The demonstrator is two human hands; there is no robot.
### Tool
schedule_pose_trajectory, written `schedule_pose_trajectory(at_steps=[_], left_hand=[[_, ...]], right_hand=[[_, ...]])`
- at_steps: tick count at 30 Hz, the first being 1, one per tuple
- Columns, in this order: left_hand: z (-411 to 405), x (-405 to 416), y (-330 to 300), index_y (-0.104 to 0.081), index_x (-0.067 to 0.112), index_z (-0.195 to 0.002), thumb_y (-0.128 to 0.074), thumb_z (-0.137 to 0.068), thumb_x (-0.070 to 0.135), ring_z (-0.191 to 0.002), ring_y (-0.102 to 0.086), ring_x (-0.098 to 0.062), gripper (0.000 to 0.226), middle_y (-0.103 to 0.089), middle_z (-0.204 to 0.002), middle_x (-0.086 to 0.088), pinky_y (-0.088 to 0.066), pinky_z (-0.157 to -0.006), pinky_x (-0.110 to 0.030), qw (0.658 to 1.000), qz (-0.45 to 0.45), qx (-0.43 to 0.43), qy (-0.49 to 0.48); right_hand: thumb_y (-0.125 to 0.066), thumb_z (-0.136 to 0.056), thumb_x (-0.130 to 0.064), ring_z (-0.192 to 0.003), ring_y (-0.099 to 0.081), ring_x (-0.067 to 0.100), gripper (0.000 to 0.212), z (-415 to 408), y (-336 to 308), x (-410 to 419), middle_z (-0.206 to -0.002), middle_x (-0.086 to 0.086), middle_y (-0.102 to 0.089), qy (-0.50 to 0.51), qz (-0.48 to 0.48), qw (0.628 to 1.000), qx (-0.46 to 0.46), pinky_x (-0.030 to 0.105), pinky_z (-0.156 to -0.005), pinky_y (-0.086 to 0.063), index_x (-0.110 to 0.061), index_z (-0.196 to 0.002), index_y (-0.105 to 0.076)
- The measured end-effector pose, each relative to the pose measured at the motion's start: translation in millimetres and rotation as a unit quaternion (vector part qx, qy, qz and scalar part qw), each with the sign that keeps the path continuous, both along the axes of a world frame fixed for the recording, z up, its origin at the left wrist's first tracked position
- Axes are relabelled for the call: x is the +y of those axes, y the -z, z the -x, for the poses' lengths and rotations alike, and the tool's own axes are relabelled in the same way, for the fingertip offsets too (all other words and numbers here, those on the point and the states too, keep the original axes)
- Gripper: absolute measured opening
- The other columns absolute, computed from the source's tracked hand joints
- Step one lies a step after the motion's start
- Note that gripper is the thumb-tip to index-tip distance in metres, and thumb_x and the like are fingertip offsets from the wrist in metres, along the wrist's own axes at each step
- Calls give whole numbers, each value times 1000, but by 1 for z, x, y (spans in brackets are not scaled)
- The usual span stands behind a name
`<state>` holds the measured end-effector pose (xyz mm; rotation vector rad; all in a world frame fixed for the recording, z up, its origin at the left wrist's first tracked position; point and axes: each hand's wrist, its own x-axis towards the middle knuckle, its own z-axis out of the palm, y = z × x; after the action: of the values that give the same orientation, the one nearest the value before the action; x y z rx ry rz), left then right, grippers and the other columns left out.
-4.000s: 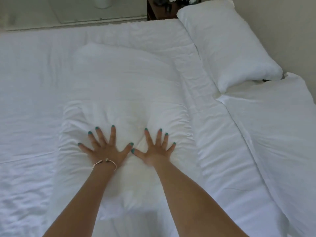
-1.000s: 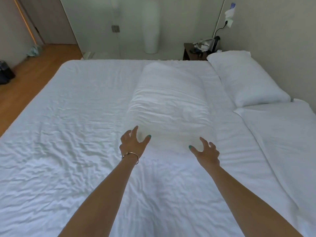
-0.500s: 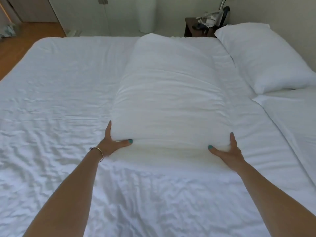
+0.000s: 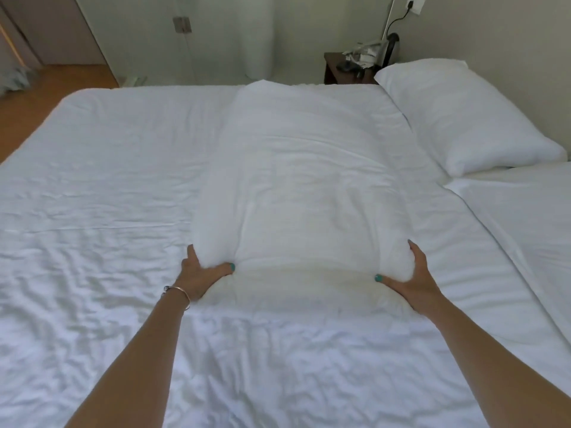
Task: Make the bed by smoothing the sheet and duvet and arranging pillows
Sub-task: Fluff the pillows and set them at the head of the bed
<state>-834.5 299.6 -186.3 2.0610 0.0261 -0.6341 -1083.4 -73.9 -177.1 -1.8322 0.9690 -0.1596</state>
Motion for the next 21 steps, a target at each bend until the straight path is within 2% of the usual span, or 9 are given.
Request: schedule_pose_trajectory(at_steps=[2,4,7,10,12,14,16,19,21], left_hand=[[26,3,-12,-32,36,-122,-82,-35,62,-106,-57,-28,103,-47,-123,-6,-50,-94,-48,1000,0,7,-9],[64,8,-26,-28,34,-129,-79,-38,59,-107,-54,-26,108,-45,-126,-7,-48,-97,-46,1000,13,13,-16],[132,14,-46,-5,47,-144,-83,-52,43,-110,-44,-19,121,-37,-131,0,-42,-98,-38,1000,25,1,-15],[197,21,-64,17,66,-136,-82,-70,30,-93,-50,-17,124,-36,-114,-1,-44,-85,-33,1000,-3,-16,20],[232,20,-73,16,71,-132,-80,-70,30,-89,-55,-19,121,-38,-106,-2,-48,-79,-32,999,-22,-28,29],[265,14,-79,13,72,-131,-79,-70,31,-86,-57,-19,118,-39,-103,-2,-51,-78,-35,999,-35,-27,21],[299,-1,-85,11,73,-131,-78,-71,32,-83,-58,-18,115,-40,-102,-3,-52,-78,-37,999,-35,-21,2],[353,-37,-94,8,74,-131,-78,-67,39,-86,-57,-17,113,-43,-109,-6,-51,-82,-40,999,-11,-4,-34],[391,-64,-100,7,75,-130,-75,-56,51,-93,-57,-21,113,-45,-117,-9,-50,-86,-43,998,-5,-3,-66]], right_hand=[[-91,-62,-25,-128,-37,15,113,13,-14,-2,-139,-14,-32,-15,10,1000,-19,33,-105,-35,-42,-147,-18],[-90,-63,-20,-125,-36,13,112,34,-32,-5,-139,-15,-30,-27,21,999,-15,32,-104,-34,-43,-147,-18],[-91,-60,-27,-122,-36,14,113,83,-51,2,-139,-17,-27,-44,20,998,30,38,-103,-38,-64,-132,-12],[-91,-57,-35,-126,-36,15,115,135,-55,11,-146,-17,-23,-52,7,996,79,35,-98,-39,-74,-123,-5],[-91,-54,-39,-131,-35,16,116,164,-55,9,-151,-15,-22,-65,10,993,93,35,-100,-39,-77,-121,-3],[-91,-58,-33,-137,-31,18,117,182,-61,-5,-154,-12,-22,-87,8,992,92,34,-101,-37,-73,-125,-4],[-91,-60,-29,-140,-27,15,118,193,-73,-34,-152,-16,-22,-117,10,989,88,31,-104,-33,-66,-132,-5],[-91,-59,-38,-139,-27,10,119,205,-101,-87,-144,-26,-22,-158,26,983,94,33,-112,-30,-71,-131,-2],[-89,-55,-47,-138,-27,9,119,219,-115,-120,-143,-28,-23,-177,37,979,99,35,-114,-29,-74,-131,-2]])
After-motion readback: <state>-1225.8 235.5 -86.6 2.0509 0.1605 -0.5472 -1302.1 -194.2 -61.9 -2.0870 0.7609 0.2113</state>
